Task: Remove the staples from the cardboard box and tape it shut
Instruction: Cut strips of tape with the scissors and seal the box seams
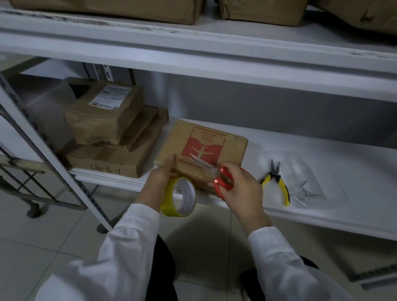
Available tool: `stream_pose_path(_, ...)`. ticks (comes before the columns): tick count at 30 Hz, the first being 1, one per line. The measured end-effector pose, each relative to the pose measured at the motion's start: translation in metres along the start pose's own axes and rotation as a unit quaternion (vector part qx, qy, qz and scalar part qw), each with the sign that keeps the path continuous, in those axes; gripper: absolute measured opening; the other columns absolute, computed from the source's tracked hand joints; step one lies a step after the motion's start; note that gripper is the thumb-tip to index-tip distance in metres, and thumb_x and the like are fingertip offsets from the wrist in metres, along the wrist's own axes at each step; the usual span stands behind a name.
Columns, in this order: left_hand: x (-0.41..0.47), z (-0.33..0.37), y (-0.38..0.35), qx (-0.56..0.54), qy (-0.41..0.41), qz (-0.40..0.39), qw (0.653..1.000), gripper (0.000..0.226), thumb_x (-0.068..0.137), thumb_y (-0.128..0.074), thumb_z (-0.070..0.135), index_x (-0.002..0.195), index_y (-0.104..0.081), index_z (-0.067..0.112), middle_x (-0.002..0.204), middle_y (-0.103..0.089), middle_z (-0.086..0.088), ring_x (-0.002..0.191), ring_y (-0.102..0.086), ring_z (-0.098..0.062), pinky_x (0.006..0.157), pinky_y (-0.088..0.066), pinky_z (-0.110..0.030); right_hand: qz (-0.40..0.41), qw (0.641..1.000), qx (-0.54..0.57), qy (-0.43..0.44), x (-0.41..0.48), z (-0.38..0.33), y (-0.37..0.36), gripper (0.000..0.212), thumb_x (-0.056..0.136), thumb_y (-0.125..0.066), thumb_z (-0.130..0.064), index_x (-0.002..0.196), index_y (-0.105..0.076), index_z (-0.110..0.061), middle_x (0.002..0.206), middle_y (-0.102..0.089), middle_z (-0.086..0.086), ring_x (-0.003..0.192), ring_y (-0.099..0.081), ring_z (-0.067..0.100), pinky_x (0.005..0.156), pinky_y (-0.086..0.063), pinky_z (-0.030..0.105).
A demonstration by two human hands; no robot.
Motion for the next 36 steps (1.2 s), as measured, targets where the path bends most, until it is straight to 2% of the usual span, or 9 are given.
stream_pose_path(3,0.008,-0.011,0.008,0.014,0.001,0.015,1.0,0.042,0.089,-0.054,0.047,0.093,-0.062,0.006,0.077,-0.065,-0.01,0.076,-0.062,-0.025,0.082,-0.052,-0.038,0.054,0.983,0.134,-0.113,0.003,0.014,0.01,0.036,0.075,-0.074,-0.015,0.106,-0.059,-0.026,0.094,-0.068,-0.006,0.086,-0.066,0.015,0.074,-0.055,0.033)
stream_pose_path(7,0.005,-0.024,0.012,0.024,-0.02,0.009,0.999,0.042,0.092,-0.046,0.049,0.078,-0.063,0.013,0.079,-0.066,-0.009,0.087,-0.062,-0.029,0.091,-0.049,-0.039,0.209,0.86,0.376,-0.273,0.017,0.047,0.035,0.037,0.085,-0.065,0.0,0.109,-0.046,-0.02,0.095,-0.063,-0.006,0.078,-0.063,-0.004,0.069,-0.048,0.008)
stream_pose_path(11,-0.001,-0.033,0.01,0.022,-0.036,0.008,0.999,0.043,0.094,-0.044,0.048,0.077,-0.065,0.015,0.081,-0.066,-0.009,0.086,-0.062,-0.027,0.085,-0.05,-0.037,0.108,0.869,0.376,-0.302,0.044,0.058,0.02,0.042,0.078,-0.076,-0.017,0.106,-0.047,-0.028,0.092,-0.064,-0.013,0.086,-0.062,0.002,0.088,-0.053,0.031)
stream_pose_path(14,-0.001,-0.039,0.008,0.04,-0.053,0.001,0.998,0.046,0.092,-0.042,0.053,0.081,-0.068,0.017,0.093,-0.07,-0.014,0.095,-0.064,-0.03,0.094,-0.049,-0.044,0.066,0.865,0.392,-0.305,0.049,0.058,0.012,0.047,0.073,-0.081,-0.019,0.102,-0.047,-0.034,0.099,-0.068,-0.007,0.096,-0.066,0.014,0.092,-0.052,0.043)
stream_pose_path(22,0.002,-0.04,0.0,0.151,-0.011,-0.01,0.988,0.063,0.094,-0.03,0.057,0.095,-0.066,0.005,0.095,-0.066,-0.018,0.086,-0.058,-0.031,0.089,-0.046,-0.038,0.086,0.859,0.424,-0.274,0.044,0.057,0.029,0.048,0.076,-0.074,-0.003,0.093,-0.044,-0.036,0.092,-0.069,-0.004,0.089,-0.066,0.019,0.065,-0.053,0.028)
stream_pose_path(27,0.003,-0.046,0.005,0.236,0.029,-0.009,0.971,0.058,0.094,-0.034,0.055,0.077,-0.062,0.007,0.08,-0.059,-0.008,0.083,-0.054,-0.026,0.085,-0.043,-0.034,0.084,0.872,0.409,-0.256,0.035,0.055,0.035,0.049,0.075,-0.076,-0.004,0.094,-0.044,-0.037,0.093,-0.07,-0.005,0.091,-0.067,0.016,0.08,-0.055,0.036)
stream_pose_path(30,0.006,-0.045,0.015,0.374,-0.031,-0.019,0.927,0.042,0.092,-0.05,0.045,0.077,-0.064,0.008,0.076,-0.058,-0.006,0.086,-0.057,-0.027,0.076,-0.038,-0.027,0.081,0.881,0.395,-0.246,0.032,0.051,0.037,0.048,0.076,-0.075,-0.006,0.095,-0.044,-0.037,0.096,-0.07,-0.005,0.092,-0.067,0.009,0.086,-0.054,0.032)
stream_pose_path(32,0.003,-0.04,0.03,0.461,-0.089,0.047,0.882,0.035,0.091,-0.055,0.037,0.089,-0.064,0.003,0.089,-0.063,-0.015,0.096,-0.059,-0.032,0.072,-0.036,-0.027,0.08,0.886,0.388,-0.242,0.032,0.049,0.038,0.05,0.075,-0.076,-0.005,0.095,-0.044,-0.038,0.096,-0.07,-0.005,0.092,-0.067,0.008,0.087,-0.053,0.029)
stream_pose_path(36,-0.012,-0.025,0.041,0.347,-0.172,0.11,0.915,0.031,0.092,-0.054,0.036,0.086,-0.064,0.008,0.101,-0.068,-0.01,0.103,-0.059,-0.032,0.083,-0.046,-0.032,0.082,0.885,0.392,-0.238,0.03,0.047,0.038,0.05,0.076,-0.075,-0.004,0.095,-0.043,-0.037,0.096,-0.069,-0.007,0.091,-0.066,0.006,0.083,-0.053,0.024)
Point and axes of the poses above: each hand's wrist, its own x-axis towards the middle knuckle, its own y-axis out of the back of the hand, z = x × y, the point moved 8 cm from there along x, towards the middle knuckle
